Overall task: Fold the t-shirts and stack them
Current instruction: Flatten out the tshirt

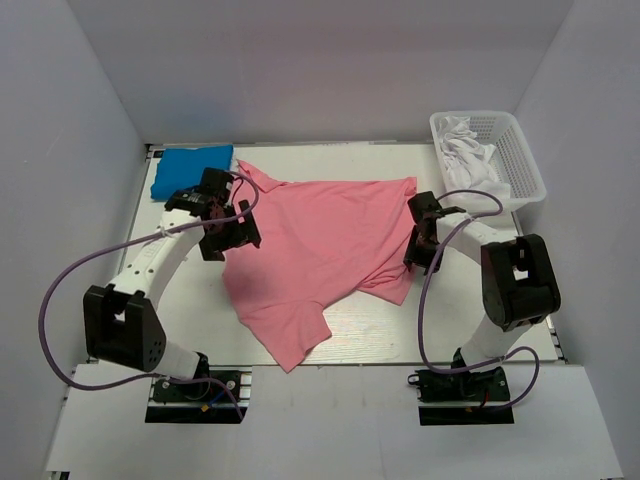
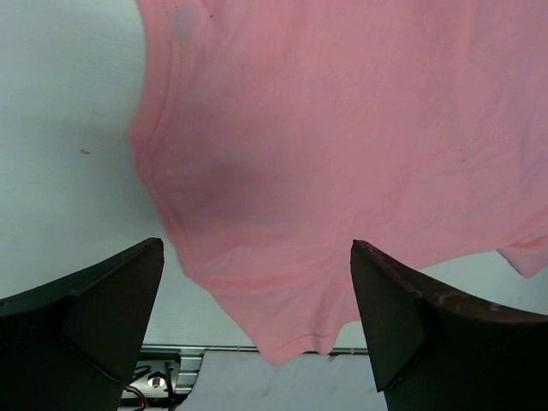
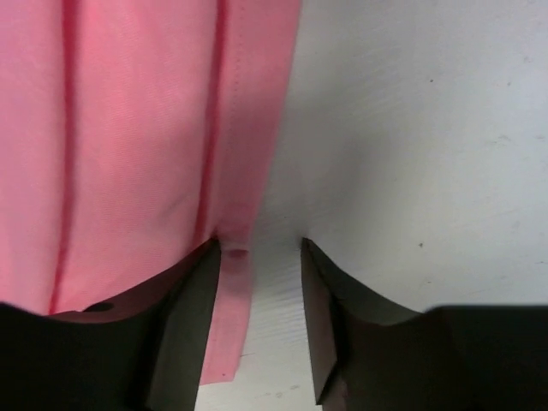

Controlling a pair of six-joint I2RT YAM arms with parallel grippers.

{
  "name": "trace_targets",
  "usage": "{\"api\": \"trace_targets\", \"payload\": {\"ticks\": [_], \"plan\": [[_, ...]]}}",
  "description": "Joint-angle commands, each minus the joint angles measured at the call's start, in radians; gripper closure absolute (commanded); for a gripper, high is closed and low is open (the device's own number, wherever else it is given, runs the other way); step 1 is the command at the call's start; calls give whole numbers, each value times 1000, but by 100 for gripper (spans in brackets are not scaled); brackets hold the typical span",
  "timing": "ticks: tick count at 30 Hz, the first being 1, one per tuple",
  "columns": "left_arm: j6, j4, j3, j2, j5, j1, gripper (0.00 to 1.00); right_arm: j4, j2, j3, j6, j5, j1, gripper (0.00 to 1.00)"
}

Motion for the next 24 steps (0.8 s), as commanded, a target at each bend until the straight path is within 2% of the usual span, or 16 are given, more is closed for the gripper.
{"api": "trace_targets", "payload": {"ticks": [1, 3, 7, 8, 9, 10, 12, 13, 19, 21, 24], "plan": [[17, -56, 30, -67, -5, -5, 0, 47, 23, -30, 26, 9, 17, 54], [17, -79, 1, -76, 27, -5, 0, 81, 35, -29, 11, -16, 19, 57], [48, -79, -67, -124, 154, -5, 0, 108, 52, -29, -14, -8, 29, 80], [58, -79, -96, -124, 176, -16, 0, 117, 58, -32, -24, 1, 28, 84], [72, -79, -116, -139, 205, -16, 0, 117, 58, -35, -32, 10, 28, 84], [104, -79, -154, -139, 261, -25, 0, 117, 66, -36, -32, 13, 29, 92], [131, -90, -189, -130, 299, -36, 0, 127, 55, -42, -47, 9, 29, 92], [141, -107, -217, -130, 309, -54, 0, 128, 48, -44, -50, 6, 31, 100], [187, -105, -236, -156, 435, -160, 0, 127, 12, -73, -57, 21, 31, 100], [177, -114, -249, -144, 400, -229, 0, 131, -5, -79, -57, 18, 32, 100], [134, -87, -291, -114, 388, -320, 6, 150, -26, -101, -57, 3, 26, 100]]}}
